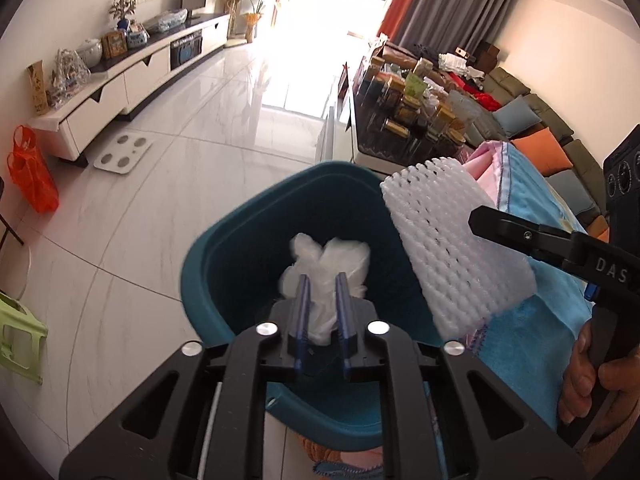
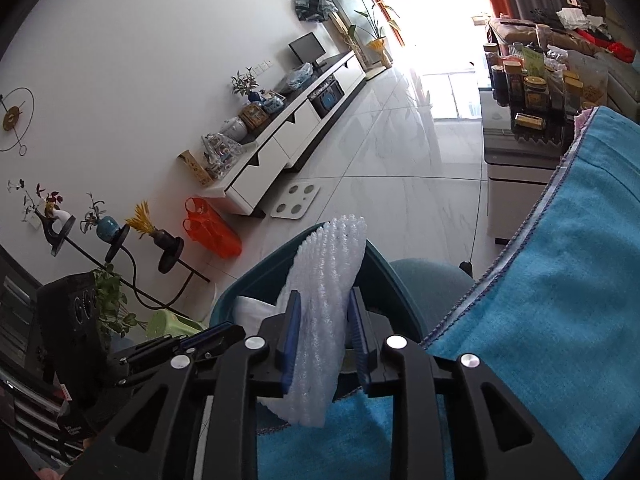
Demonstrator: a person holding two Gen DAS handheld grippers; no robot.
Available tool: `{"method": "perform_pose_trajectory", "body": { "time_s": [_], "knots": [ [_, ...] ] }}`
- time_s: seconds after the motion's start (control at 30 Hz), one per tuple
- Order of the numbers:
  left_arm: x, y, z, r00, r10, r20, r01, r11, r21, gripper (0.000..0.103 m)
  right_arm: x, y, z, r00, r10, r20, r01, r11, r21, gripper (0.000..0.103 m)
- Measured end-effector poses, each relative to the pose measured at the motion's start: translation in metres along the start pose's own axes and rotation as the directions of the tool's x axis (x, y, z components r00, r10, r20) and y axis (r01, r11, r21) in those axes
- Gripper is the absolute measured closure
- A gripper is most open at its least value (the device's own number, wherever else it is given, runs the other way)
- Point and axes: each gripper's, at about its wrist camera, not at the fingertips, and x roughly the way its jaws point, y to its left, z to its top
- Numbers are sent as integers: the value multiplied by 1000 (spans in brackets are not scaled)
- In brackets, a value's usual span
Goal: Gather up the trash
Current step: 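Drop the tissue into the bin with the left gripper while the right gripper drops the foam net, then move both open tools back over the table trash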
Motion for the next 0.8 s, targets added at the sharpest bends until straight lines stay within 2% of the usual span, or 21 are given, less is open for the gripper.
{"method": "perform_pose_trajectory", "body": {
  "time_s": [0.1,0.2,0.37,0.57,0.8],
  "knots": [
    [6,-6,1,1000,4,1,-4,1000,1,79,-2,-1,-1,1000,-12,7,12,1000,10,66],
    [5,-9,2,1000,15,22,-15,1000,12,72,-9,-2,-2,1000,-10,20,10,1000,14,65],
    [-20,-19,-3,995,23,97,-27,999,45,52,-34,-3,-9,998,11,60,-11,1000,11,64],
    [-58,-47,-20,983,-13,184,-9,993,120,41,-85,-2,-30,990,8,141,-5,1000,-27,58],
    [-95,-89,-44,964,-109,244,55,975,217,31,-158,-6,-66,964,-36,264,57,996,-70,46]
  ]
}}
